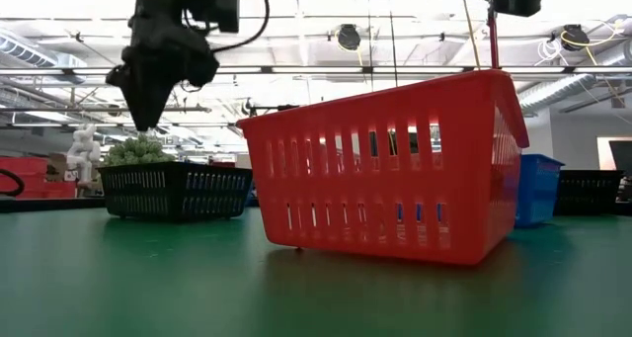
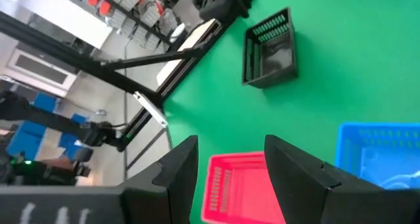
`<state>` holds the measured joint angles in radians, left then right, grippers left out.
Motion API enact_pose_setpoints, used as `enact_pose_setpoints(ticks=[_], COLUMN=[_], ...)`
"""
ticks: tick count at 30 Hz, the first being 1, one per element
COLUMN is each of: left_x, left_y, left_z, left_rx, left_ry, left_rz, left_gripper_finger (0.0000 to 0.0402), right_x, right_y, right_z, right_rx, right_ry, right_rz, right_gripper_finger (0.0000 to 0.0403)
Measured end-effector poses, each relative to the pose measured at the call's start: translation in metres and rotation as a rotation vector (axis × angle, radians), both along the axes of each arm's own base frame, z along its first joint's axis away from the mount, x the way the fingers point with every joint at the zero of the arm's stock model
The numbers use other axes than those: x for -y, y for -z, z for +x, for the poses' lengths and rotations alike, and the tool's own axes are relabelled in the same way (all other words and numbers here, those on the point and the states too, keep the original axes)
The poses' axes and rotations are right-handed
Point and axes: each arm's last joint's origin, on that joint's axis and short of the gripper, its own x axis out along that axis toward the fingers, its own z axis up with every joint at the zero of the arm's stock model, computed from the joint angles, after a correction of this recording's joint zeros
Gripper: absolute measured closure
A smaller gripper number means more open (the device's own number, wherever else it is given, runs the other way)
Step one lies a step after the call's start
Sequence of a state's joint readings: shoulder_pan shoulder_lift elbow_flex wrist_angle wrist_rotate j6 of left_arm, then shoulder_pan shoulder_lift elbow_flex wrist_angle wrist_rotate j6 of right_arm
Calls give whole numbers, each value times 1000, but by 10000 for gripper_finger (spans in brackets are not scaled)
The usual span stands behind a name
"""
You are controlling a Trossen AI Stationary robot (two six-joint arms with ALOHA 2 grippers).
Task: Stack baskets by color
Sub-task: Stack the left black bin on top of the stacked black bins
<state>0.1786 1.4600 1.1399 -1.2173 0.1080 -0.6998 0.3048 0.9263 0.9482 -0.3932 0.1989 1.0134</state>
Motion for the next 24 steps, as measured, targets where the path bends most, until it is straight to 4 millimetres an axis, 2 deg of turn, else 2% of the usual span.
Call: enact_pose_setpoints(ticks=[6,11,16,24], left_x=[-18,-27,-33,-32], left_y=[16,34,48,53], left_z=[-7,-12,-18,-17], left_rx=[-24,-10,-24,8], left_ry=[-123,-114,-142,-174], left_rz=[8,27,41,9], left_gripper_finger=[210,183,191,233], right_x=[-9,-15,-18,-17], right_y=[6,9,9,9], right_z=[4,6,5,6], right_rx=[-31,-48,-54,-58], right_ry=[-19,-38,-32,-9], right_rz=[2,7,56,82], right_gripper_finger=[232,232,232,232])
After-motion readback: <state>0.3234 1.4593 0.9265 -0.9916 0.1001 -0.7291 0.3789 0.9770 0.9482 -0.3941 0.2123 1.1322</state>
